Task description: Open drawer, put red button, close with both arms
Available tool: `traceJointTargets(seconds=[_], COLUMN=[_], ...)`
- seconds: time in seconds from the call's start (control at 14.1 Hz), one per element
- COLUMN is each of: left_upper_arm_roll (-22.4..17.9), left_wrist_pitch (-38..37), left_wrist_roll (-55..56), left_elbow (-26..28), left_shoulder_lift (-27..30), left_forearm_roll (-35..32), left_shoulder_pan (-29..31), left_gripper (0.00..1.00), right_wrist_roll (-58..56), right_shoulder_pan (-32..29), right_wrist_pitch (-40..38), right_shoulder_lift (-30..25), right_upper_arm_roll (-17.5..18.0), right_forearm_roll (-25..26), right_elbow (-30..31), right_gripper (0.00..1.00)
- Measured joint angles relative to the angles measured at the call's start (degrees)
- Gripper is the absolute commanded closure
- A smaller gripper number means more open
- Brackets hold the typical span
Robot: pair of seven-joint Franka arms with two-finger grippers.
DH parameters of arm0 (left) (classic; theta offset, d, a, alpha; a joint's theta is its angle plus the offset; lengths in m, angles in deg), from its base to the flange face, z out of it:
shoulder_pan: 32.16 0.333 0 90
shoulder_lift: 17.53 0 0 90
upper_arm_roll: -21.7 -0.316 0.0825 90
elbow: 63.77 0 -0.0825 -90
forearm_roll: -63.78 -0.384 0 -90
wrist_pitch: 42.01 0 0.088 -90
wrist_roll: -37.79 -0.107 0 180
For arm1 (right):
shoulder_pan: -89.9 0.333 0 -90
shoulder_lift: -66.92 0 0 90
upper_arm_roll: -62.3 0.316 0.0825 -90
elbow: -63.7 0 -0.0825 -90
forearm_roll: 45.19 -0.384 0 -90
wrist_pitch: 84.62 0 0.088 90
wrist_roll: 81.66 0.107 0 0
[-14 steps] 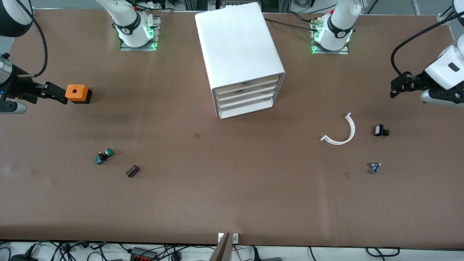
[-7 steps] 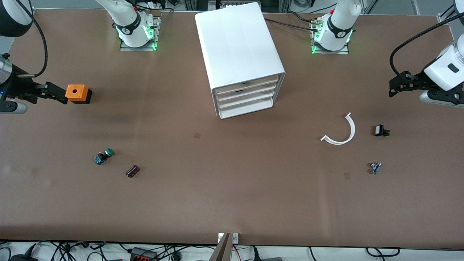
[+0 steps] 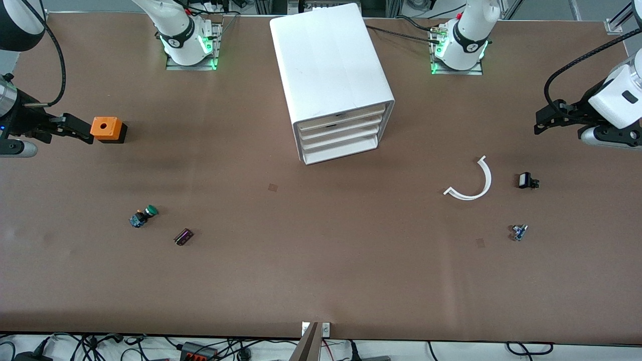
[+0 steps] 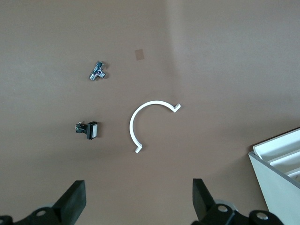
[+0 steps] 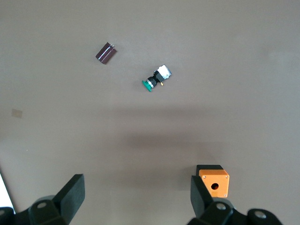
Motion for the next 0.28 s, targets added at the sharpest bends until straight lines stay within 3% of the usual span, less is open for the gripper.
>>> traceJointTargets(seconds=[0.28], left_upper_arm_roll=[0.00], left_wrist_pitch=[-0.42], left_wrist_roll=[0.01], left_elbow=[-0.26], left_shoulder_lift=[-0.33], left_forearm_roll=[0.00], left_shoulder_pan=[-0.02], left_gripper=[0.00], right_wrist_roll=[0.00], right_shoulder_pan=[0.00], right_wrist_pitch=[0.00], right_shoulder_lift=[0.00], right_upper_arm_roll=[0.00], right_forearm_roll=[0.00], right_elbow=[0.00], right_gripper=[0.00])
